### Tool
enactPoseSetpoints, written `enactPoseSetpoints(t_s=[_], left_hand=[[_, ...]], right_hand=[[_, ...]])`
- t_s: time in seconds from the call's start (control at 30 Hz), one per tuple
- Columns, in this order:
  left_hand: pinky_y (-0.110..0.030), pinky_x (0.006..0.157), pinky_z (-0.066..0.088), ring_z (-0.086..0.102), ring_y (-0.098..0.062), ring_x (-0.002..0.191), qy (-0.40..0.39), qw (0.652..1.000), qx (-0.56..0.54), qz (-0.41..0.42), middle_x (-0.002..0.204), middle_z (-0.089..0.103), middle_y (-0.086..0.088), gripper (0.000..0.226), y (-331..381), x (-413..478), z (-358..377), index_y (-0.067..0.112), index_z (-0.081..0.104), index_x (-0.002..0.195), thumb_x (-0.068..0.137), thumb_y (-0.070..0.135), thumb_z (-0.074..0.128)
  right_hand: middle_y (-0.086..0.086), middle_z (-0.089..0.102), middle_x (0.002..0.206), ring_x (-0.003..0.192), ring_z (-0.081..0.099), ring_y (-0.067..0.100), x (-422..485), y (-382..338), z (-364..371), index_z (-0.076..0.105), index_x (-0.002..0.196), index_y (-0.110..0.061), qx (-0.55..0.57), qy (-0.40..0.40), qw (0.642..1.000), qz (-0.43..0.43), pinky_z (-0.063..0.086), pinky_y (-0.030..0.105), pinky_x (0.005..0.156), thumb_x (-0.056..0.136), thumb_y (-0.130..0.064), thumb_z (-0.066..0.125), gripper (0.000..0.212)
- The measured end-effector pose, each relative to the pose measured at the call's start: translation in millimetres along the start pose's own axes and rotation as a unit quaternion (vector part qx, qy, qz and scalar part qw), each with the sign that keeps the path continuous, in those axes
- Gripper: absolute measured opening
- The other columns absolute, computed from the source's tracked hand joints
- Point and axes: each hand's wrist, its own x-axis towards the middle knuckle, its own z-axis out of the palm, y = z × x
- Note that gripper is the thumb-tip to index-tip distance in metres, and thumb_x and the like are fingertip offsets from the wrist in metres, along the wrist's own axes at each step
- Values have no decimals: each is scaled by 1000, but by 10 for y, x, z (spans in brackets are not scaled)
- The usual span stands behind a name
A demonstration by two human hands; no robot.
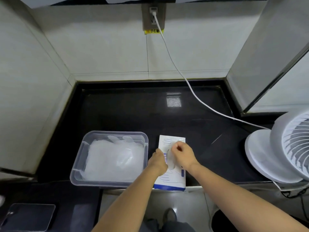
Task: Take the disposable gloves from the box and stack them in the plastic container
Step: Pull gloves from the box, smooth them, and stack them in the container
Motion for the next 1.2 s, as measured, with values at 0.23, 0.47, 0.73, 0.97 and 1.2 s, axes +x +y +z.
enactPoseSetpoints(t_s=[0.23, 0.47, 0.73, 0.97, 1.2], left_hand=[[-34, 94, 51, 55, -24, 115, -3, 1000, -5, -10, 136, 47, -8, 62, 2, 62, 11, 12, 26, 146, 94, 12, 59], [-32, 82, 55, 60, -22, 97, -15, 999, -43, -14, 117, 56, -9, 35, 4, 15, -27, 10, 41, 131, 98, 16, 50], [-39, 81, 55, 68, -27, 89, 45, 791, -609, -41, 98, 72, -14, 44, 313, -283, -429, 14, 66, 103, 101, 47, 37], [-29, 75, 54, 68, -17, 87, 93, 813, -574, 28, 93, 72, -5, 27, 206, -491, -685, 23, 64, 97, 93, 49, 57], [-28, 65, 44, 51, -17, 72, 215, 868, -442, 71, 76, 55, -8, 13, -226, -531, -911, -1, 61, 84, 90, 4, 51]], right_hand=[[5, 67, 104, 94, 69, 24, 84, -49, -167, 53, 104, -17, 119, -49, 990, 52, 58, 36, 82, 96, -40, 59, 25], [22, 72, 96, 90, 72, 36, 71, -100, -238, 62, 97, 1, 176, -51, 982, 40, 58, 45, 84, 95, -15, 50, 20], [22, 71, 105, 91, 68, 30, -35, -285, -262, 67, 111, 0, 276, -87, 957, 9, 53, 40, 85, 97, -19, 45, 32], [10, 75, 101, 98, 70, 28, -137, -422, -109, 68, 111, -12, 265, -85, 960, -21, 54, 42, 91, 99, -21, 48, 25], [10, 73, 100, 96, 61, 24, -144, -618, 38, 70, 109, -7, 286, -113, 951, -39, 47, 38, 90, 83, -44, 37, 56]])
